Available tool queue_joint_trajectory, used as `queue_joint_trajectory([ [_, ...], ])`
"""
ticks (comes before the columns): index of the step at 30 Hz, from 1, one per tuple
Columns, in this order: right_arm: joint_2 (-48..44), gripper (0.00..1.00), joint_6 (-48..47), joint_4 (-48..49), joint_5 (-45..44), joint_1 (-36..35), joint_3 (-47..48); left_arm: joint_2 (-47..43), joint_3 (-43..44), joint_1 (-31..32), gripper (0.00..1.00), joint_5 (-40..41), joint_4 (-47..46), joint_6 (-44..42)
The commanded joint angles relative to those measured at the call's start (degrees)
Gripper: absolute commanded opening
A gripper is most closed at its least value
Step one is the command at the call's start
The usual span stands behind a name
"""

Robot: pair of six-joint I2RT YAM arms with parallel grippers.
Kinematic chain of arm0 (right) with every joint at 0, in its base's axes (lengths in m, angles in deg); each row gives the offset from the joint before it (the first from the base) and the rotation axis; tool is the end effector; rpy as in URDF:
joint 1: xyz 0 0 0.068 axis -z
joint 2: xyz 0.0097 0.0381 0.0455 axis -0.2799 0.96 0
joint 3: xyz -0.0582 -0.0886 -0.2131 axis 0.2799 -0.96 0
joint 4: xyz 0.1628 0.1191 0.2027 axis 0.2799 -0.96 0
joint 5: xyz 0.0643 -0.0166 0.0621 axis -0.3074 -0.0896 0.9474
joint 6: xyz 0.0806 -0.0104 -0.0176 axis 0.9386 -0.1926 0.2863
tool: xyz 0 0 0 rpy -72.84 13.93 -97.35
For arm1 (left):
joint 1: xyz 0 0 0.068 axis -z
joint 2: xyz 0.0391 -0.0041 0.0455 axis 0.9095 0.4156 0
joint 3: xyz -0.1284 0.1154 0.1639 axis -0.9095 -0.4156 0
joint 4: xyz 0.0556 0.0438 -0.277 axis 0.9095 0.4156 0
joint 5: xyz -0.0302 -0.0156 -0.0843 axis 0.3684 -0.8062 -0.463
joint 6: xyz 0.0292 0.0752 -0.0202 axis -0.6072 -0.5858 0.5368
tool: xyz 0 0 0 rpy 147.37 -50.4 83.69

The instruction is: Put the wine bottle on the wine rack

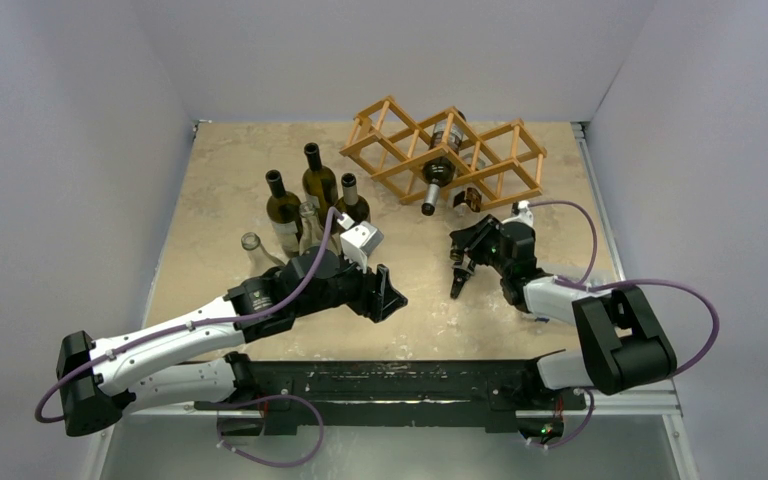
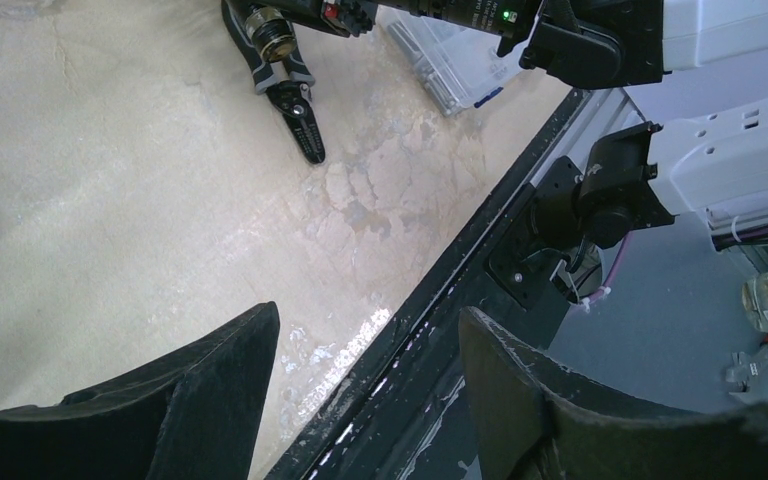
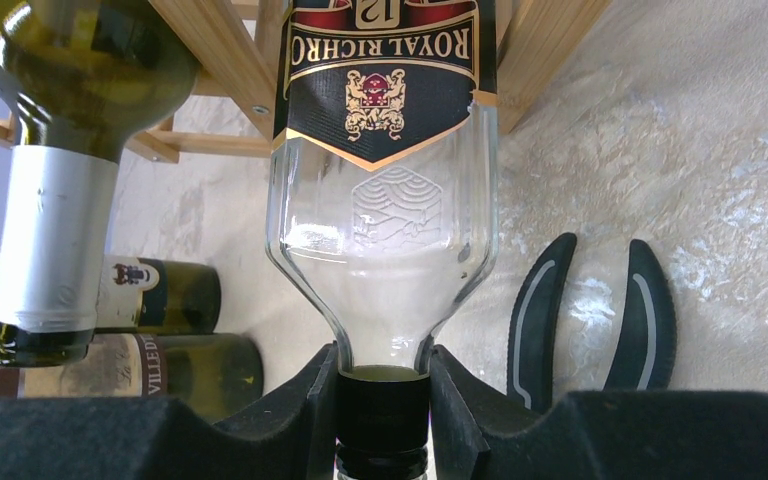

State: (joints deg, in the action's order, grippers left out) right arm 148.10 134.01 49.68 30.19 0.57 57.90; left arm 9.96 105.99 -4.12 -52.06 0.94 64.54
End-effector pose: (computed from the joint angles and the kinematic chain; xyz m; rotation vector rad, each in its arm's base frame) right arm 0.3009 0.0891 0.0923 0.5600 1.9633 0.8022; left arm 0.1470 -0.2673 0.2587 0.5305 2.0502 -1.0196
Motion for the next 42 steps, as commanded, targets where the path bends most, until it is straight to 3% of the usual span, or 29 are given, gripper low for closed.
queue_joint_trajectory([
  [1, 0.45, 0.0, 0.36, 8.57, -3.38, 0.16, 3.3, -0.28, 1.92, 0.38, 0.66, -0.4, -0.81, -0.7],
  [14, 6.14, 0.0, -0.07, 12.47, -9.25, 0.19, 6.43, -0.41, 1.84, 0.38, 0.66, -0.4, -0.65, -0.5],
  [20, 6.53, 0.0, -2.2, 6.61, -9.55, 0.97, 9.64, -0.68, 2.03, 0.4, 0.66, -0.16, 0.22, -0.74],
  [31, 8.43, 0.0, -6.96, -2.31, -2.01, 6.81, 12.4, -0.38, 2.95, 0.38, 0.66, -0.3, 0.43, -0.84],
  [40, 11.81, 0.0, -15.37, -12.48, -4.56, 9.04, 18.34, 0.16, 7.46, 0.38, 0.7, -2.88, 3.85, -0.25],
  [42, 12.62, 0.04, -16.32, -13.83, -4.99, 9.01, 19.4, -0.46, 7.72, 0.38, 0.71, -3.12, 3.86, -0.05],
])
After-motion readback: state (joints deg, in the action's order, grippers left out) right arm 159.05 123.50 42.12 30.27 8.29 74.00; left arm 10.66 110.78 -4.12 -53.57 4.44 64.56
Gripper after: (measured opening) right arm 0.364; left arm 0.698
